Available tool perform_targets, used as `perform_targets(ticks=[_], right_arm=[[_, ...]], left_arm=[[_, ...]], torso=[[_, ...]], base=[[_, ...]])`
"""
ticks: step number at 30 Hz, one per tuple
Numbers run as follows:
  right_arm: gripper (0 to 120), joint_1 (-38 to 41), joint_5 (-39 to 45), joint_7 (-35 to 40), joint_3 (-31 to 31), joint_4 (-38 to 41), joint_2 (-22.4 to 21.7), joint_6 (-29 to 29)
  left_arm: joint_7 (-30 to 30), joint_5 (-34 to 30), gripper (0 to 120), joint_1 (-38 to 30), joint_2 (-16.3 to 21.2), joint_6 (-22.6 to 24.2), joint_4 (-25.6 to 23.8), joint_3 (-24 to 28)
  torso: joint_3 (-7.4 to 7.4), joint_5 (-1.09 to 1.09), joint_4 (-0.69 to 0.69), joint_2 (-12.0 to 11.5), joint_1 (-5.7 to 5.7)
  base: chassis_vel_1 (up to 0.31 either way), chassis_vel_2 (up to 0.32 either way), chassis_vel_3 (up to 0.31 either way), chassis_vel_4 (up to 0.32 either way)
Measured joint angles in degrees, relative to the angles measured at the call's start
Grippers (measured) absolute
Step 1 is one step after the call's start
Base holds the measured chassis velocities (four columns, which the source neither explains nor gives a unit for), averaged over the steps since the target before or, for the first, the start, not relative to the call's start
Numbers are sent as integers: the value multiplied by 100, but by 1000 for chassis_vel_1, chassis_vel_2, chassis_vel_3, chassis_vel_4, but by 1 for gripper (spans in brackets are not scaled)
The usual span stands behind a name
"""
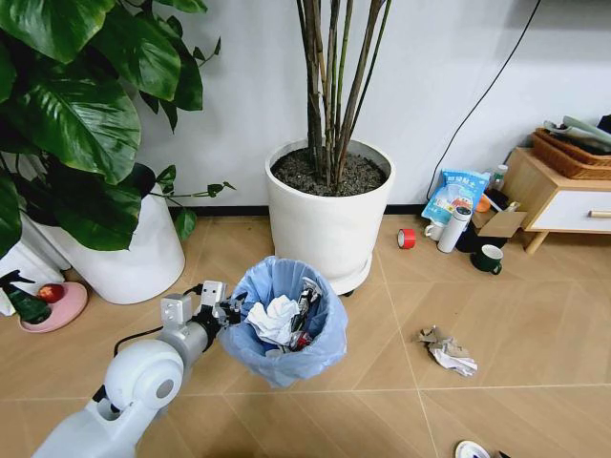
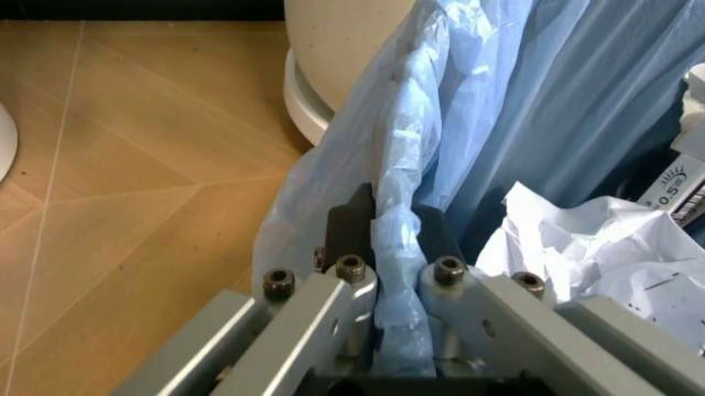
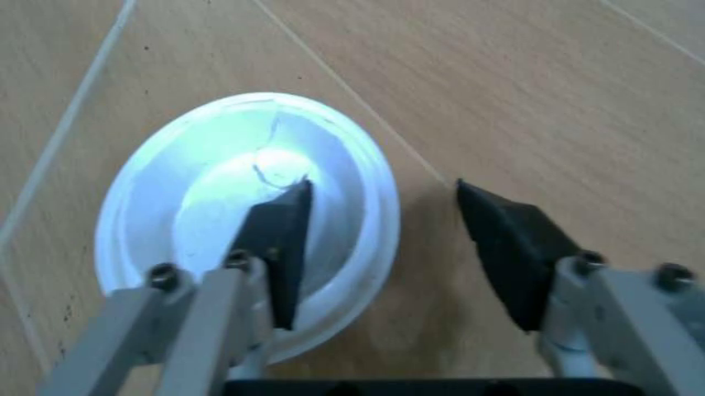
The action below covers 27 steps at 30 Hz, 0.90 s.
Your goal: Pick up the trash bin and place the garbage on the floor into it.
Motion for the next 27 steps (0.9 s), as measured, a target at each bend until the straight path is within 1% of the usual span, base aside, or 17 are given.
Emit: perform_targets(ticks=[4,5,7,8,9,11,16,18,20,21,22,24,25,27], right_arm=[[30,19,28,-7,-20,-92,-3,58],[16,20,46,-2,-25,-119,5,69],[11,20,52,0,-25,-126,12,86],[11,20,52,0,-25,-126,12,86],[6,18,59,0,-25,-126,17,93],[2,7,86,14,-26,-118,29,101],[0,-50,181,38,-34,-9,51,117],[0,-153,286,36,-53,253,65,72],[0,-175,324,37,-48,396,64,66],[0,-190,352,37,-35,583,64,68],[0,-189,357,38,-17,744,60,85],[0,-181,356,38,-9,856,58,97],[0,-148,336,38,6,1088,47,104],[0,-138,321,39,13,1214,37,101]], left_arm=[[-18,0,0,6,24,-1,-31,1],[-25,0,0,5,39,-3,-45,1],[-28,0,0,5,42,-4,-58,4],[-28,0,0,5,42,-4,-58,4],[-31,1,0,5,42,-6,-63,9],[-38,3,0,9,41,-9,-82,14],[-67,3,0,46,39,-9,-122,20],[-88,4,0,66,52,-9,-144,22],[-93,4,0,70,64,-9,-154,22],[-95,3,0,73,74,-9,-162,23],[-98,3,0,76,81,-10,-166,27],[-105,4,0,81,84,-9,-171,27],[-109,5,0,96,91,-10,-185,31],[-109,7,0,106,96,-10,-186,34]], torso=[[0,1,1,0,0],[0,1,2,0,0],[0,1,1,0,0],[0,1,1,0,0],[0,1,0,0,0],[0,2,0,0,0],[1,8,-1,-1,0],[2,22,-4,-3,1],[2,19,-4,-2,1],[2,10,-3,-2,1],[2,7,-2,-3,1],[2,9,-2,-3,1],[2,12,0,-2,1],[2,10,-1,-2,1]], base=[[0,0,0,0],[0,0,0,0],[0,0,0,0],[0,0,0,0],[0,0,0,0],[0,0,0,0],[0,0,0,0],[0,0,0,0],[0,0,0,0],[0,0,0,0],[0,0,0,0],[0,0,0,0],[0,0,0,0],[0,0,0,0]])
